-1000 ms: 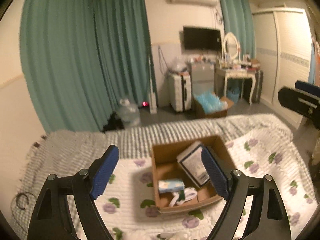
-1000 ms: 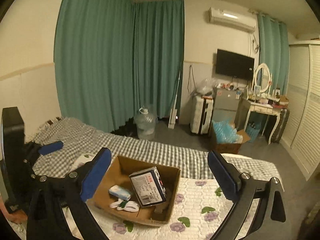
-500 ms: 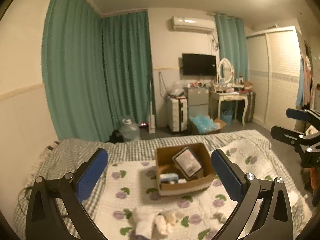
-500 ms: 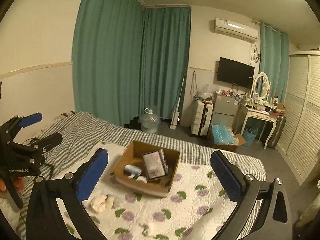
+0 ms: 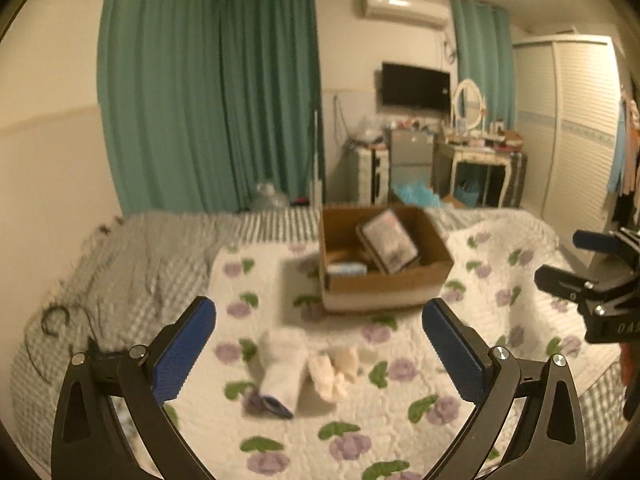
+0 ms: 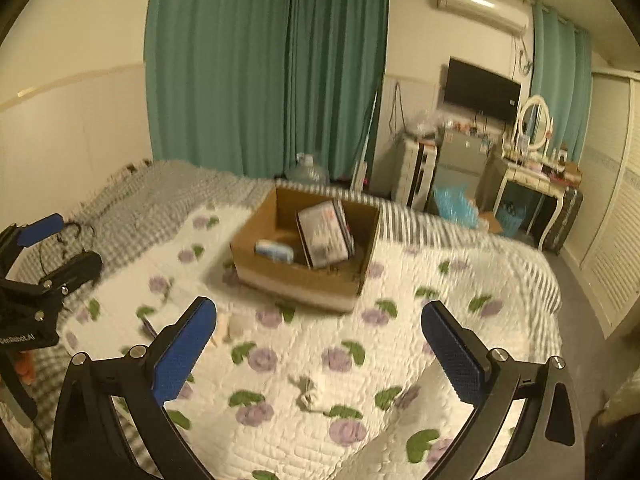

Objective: Organize soft objects
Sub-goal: 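Lift both tools away from the box, then grasp the white tied cloth with the right tool while the left tool grasps the cream lace cloth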

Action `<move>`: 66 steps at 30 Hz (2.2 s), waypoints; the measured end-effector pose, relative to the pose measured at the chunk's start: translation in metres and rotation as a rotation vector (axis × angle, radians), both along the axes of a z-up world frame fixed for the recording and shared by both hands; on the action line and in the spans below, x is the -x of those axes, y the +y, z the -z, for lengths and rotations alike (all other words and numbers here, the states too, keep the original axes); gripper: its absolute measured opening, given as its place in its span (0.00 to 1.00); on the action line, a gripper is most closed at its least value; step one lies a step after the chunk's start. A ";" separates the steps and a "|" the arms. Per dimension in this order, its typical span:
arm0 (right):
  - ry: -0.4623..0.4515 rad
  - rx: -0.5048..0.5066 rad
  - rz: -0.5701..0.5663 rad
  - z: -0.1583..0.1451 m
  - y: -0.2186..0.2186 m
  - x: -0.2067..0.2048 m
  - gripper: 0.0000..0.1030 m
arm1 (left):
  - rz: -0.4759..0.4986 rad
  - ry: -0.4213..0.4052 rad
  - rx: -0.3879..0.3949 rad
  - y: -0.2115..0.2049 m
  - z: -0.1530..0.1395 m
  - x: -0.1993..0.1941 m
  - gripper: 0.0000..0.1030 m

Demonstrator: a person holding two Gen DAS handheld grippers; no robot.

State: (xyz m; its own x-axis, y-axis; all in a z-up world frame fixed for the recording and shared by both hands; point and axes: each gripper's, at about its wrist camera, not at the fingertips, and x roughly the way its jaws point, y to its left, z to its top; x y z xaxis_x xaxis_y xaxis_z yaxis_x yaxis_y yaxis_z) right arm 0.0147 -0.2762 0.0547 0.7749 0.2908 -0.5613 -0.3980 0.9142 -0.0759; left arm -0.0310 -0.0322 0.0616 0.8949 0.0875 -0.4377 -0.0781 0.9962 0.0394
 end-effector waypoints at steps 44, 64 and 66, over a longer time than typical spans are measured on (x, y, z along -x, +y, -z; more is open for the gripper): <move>0.403 0.054 -0.149 0.173 0.034 -0.104 0.29 | 0.042 0.534 0.060 -0.011 0.194 -0.127 0.60; 0.317 -0.022 -0.121 0.117 0.026 -0.071 0.29 | 0.121 0.452 0.083 -0.012 0.142 -0.096 0.09; 0.303 -0.027 -0.127 0.109 0.027 -0.064 0.29 | 0.139 0.447 0.072 -0.013 0.137 -0.092 0.09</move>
